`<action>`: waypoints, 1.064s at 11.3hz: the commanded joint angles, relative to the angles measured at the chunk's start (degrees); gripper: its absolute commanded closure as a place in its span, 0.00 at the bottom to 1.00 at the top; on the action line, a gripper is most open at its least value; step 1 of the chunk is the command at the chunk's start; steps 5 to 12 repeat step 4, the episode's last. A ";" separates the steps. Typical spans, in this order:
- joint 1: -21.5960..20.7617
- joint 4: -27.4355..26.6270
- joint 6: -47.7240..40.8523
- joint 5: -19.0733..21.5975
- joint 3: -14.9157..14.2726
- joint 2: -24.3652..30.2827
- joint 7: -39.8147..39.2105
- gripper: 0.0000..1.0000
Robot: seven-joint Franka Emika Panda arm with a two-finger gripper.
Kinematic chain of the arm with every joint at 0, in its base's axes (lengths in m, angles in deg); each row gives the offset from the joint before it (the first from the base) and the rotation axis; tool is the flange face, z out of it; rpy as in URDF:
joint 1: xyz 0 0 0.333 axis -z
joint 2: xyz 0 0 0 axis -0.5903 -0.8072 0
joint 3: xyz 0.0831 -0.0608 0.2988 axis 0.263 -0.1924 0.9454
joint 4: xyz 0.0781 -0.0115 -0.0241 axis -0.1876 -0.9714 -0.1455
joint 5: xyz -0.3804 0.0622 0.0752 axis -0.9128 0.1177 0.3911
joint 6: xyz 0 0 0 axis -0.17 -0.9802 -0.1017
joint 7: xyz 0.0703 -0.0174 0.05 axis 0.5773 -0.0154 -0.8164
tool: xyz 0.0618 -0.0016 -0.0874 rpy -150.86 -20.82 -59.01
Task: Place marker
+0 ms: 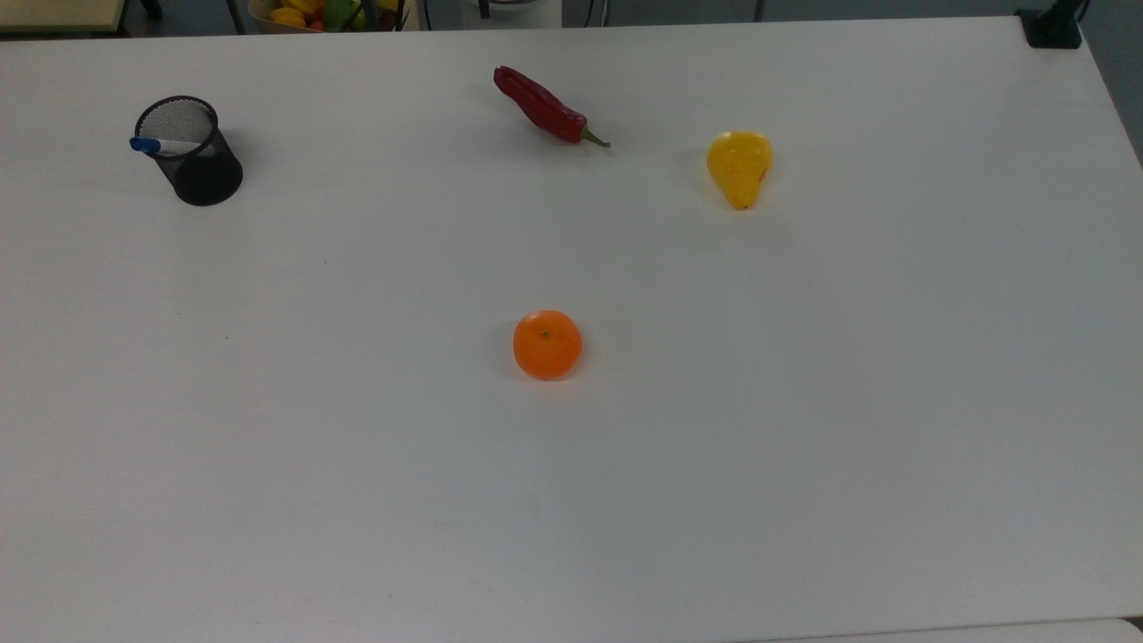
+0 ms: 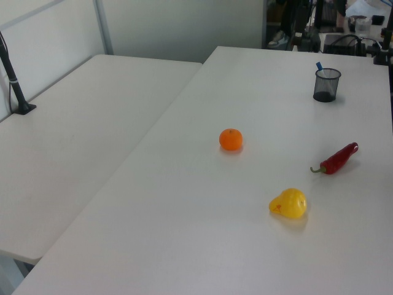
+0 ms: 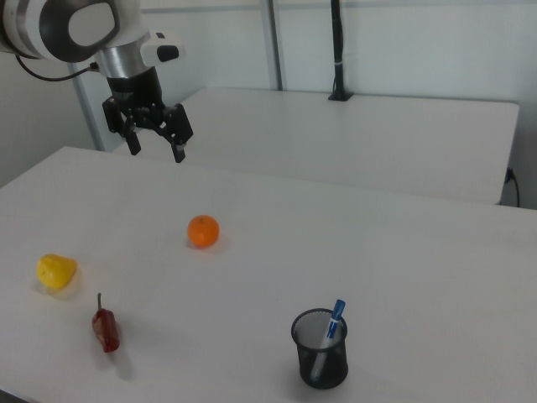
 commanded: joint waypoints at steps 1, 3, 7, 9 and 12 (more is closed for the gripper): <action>-0.78 -1.06 1.52 -0.73 -0.70 0.87 -0.81 0.00; -0.87 -0.97 1.44 -0.73 -0.61 0.96 -0.63 0.00; -0.87 -0.97 1.44 -0.73 -0.61 0.96 -0.63 0.00; -0.87 -0.97 1.44 -0.73 -0.61 0.96 -0.63 0.00; -0.87 -0.97 1.44 -0.73 -0.61 0.96 -0.63 0.00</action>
